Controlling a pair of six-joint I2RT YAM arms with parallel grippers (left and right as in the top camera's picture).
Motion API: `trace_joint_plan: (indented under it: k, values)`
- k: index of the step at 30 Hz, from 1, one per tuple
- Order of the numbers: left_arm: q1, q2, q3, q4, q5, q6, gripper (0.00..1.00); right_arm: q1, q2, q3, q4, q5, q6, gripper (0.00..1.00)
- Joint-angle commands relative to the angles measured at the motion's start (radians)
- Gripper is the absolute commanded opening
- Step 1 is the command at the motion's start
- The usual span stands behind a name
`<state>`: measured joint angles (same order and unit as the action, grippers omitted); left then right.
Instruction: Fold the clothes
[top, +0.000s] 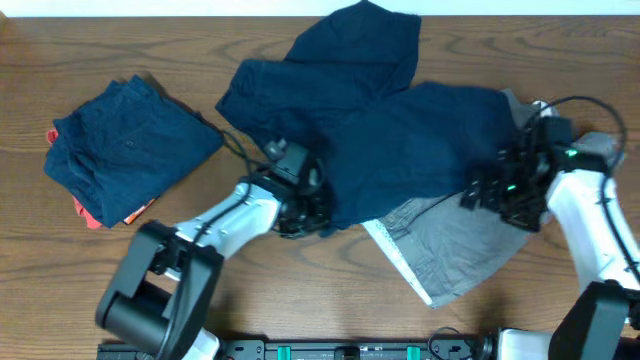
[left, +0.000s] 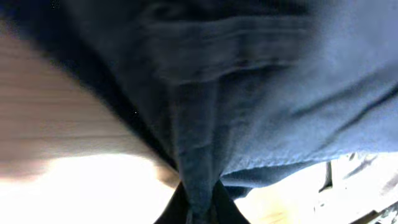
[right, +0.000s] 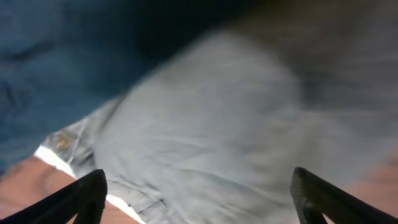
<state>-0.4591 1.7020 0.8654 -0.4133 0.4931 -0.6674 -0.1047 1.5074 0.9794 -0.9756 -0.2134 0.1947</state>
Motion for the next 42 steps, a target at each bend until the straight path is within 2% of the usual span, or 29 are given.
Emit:
trace_joint_plan:
  k: [1, 3, 5, 7, 11, 16, 21, 24, 28, 32, 36, 38, 42]
  values:
    - [0.112, -0.097, 0.054, -0.060, -0.018, 0.078, 0.06, 0.111, -0.015, -0.074, 0.072, -0.129, -0.036, 0.86]
    - [0.156, -0.146, 0.065, -0.066, -0.010, 0.085, 0.06, 0.174, -0.015, -0.113, 0.145, -0.149, -0.035, 0.79]
    - [0.189, -0.201, 0.066, -0.064, -0.007, 0.085, 0.06, 0.243, -0.013, -0.158, 0.238, -0.156, -0.035, 0.68]
    - [0.208, -0.244, 0.066, -0.064, -0.008, 0.089, 0.06, 0.302, -0.008, -0.200, 0.334, -0.157, -0.029, 0.62]
    - [0.219, -0.275, 0.066, -0.073, -0.040, 0.092, 0.06, 0.368, 0.018, -0.262, 0.481, -0.120, -0.023, 0.58]
    - [0.219, -0.265, 0.063, -0.121, -0.042, 0.092, 0.06, 0.326, 0.066, -0.267, 0.478, 0.090, 0.016, 0.57]
    - [0.219, -0.263, 0.059, -0.179, -0.078, 0.114, 0.06, 0.150, 0.098, -0.267, 0.421, 0.349, 0.135, 0.58]
    - [0.219, -0.263, 0.059, -0.244, -0.146, 0.114, 0.06, -0.009, 0.100, -0.265, 0.400, 0.441, 0.142, 0.62]
    - [0.219, -0.263, 0.059, -0.323, -0.195, 0.117, 0.06, -0.240, 0.100, -0.239, 0.369, 0.489, 0.143, 0.65]
    - [0.219, -0.263, 0.059, -0.391, -0.206, 0.151, 0.06, -0.448, 0.100, -0.174, 0.292, 0.474, 0.225, 0.69]
    - [0.219, -0.263, 0.059, -0.449, -0.277, 0.151, 0.06, -0.584, 0.099, -0.085, 0.229, 0.324, 0.231, 0.72]
    - [0.219, -0.263, 0.059, -0.484, -0.329, 0.150, 0.06, -0.613, 0.099, -0.042, 0.222, 0.159, 0.145, 0.75]
    - [0.219, -0.263, 0.059, -0.494, -0.356, 0.150, 0.06, -0.596, 0.084, 0.042, 0.205, -0.127, -0.007, 0.75]
